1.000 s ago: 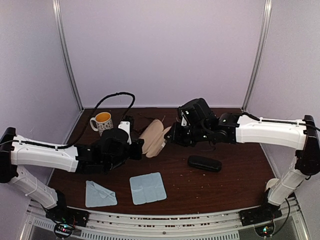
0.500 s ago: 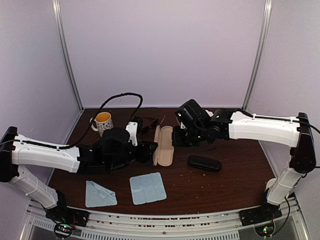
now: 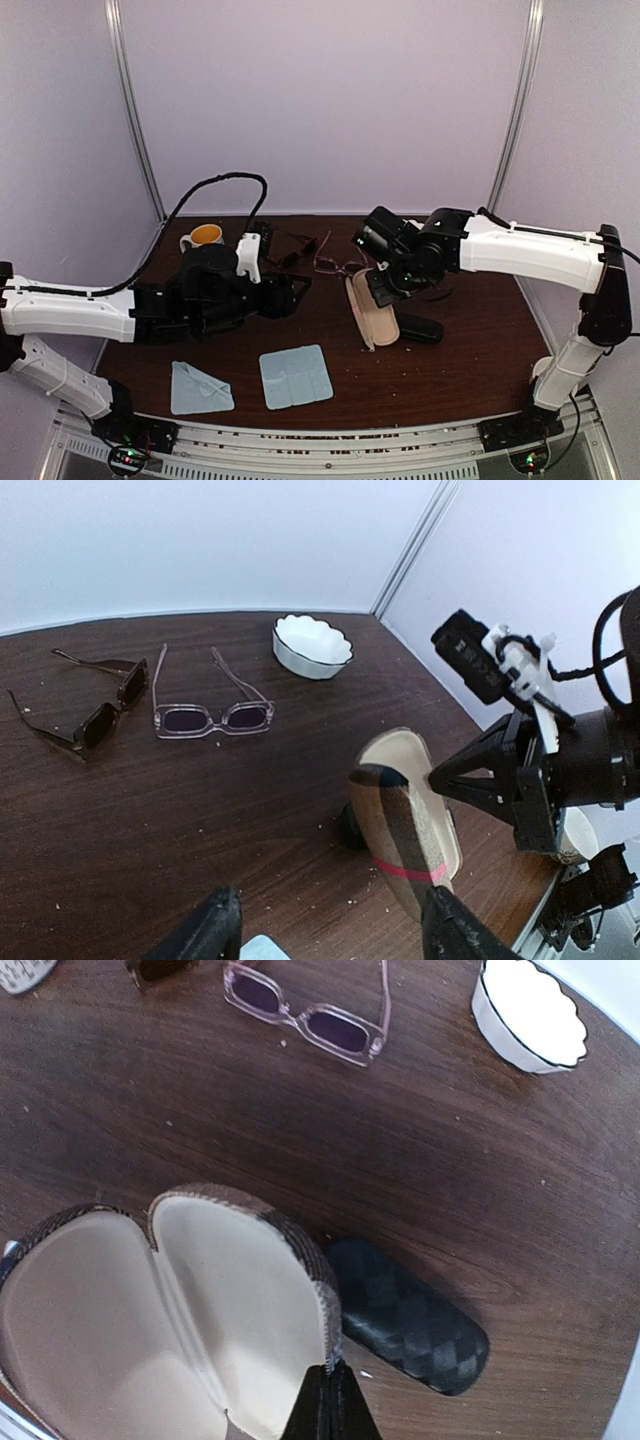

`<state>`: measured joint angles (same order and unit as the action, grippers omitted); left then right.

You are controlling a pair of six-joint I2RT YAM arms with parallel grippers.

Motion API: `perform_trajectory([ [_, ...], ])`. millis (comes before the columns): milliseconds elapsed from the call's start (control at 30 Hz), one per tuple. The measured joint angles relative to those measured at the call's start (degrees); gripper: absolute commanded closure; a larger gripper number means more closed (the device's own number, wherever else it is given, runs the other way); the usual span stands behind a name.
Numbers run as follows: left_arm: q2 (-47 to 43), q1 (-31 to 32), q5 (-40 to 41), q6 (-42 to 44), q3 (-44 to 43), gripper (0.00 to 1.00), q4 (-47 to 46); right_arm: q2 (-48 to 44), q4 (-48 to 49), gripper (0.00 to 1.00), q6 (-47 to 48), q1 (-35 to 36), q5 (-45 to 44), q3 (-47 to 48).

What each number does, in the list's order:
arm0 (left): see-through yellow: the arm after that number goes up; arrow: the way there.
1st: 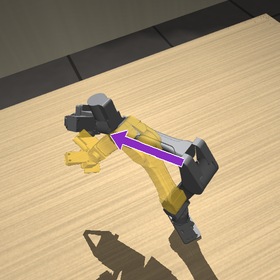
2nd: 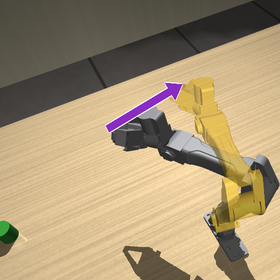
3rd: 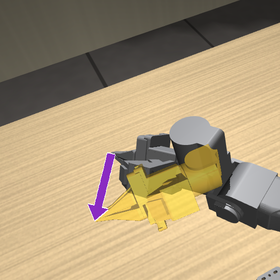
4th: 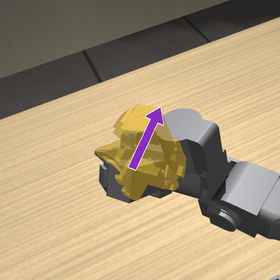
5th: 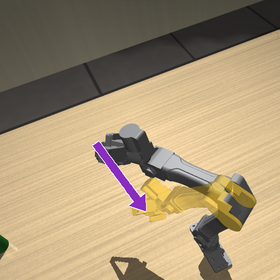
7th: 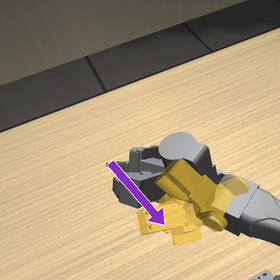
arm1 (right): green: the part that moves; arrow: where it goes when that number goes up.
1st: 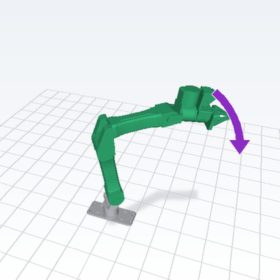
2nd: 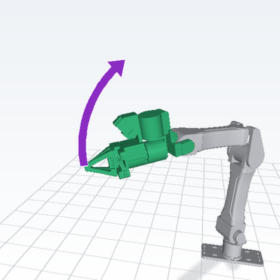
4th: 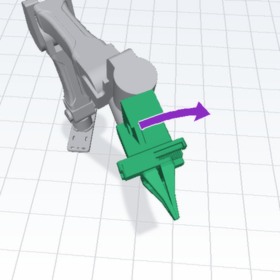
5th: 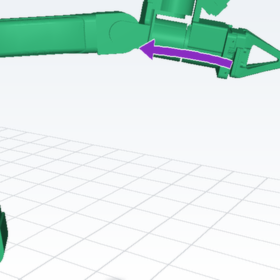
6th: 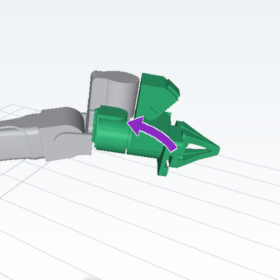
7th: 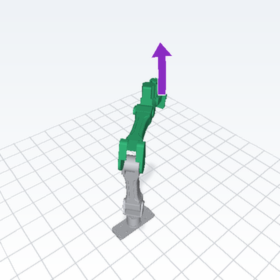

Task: Organize the sunglasses
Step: Adjust the opened sunglasses case at the center of the board.

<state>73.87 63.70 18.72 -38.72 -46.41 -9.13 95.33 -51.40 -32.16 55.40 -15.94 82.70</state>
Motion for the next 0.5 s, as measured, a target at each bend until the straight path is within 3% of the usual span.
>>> perform_trajectory([
  [333, -4.46, 0.00, 1.36, 0.04, 4.87, 0.35, 2.82, 0.57, -14.23, 1.00, 9.38, 3.78, -7.76, -0.22],
  [500, -4.44, 0.00, 1.49, -0.66, 7.26, 0.35, 4.07, 8.26, -19.10, 1.00, 10.58, 7.26, -13.60, 0.74],
])
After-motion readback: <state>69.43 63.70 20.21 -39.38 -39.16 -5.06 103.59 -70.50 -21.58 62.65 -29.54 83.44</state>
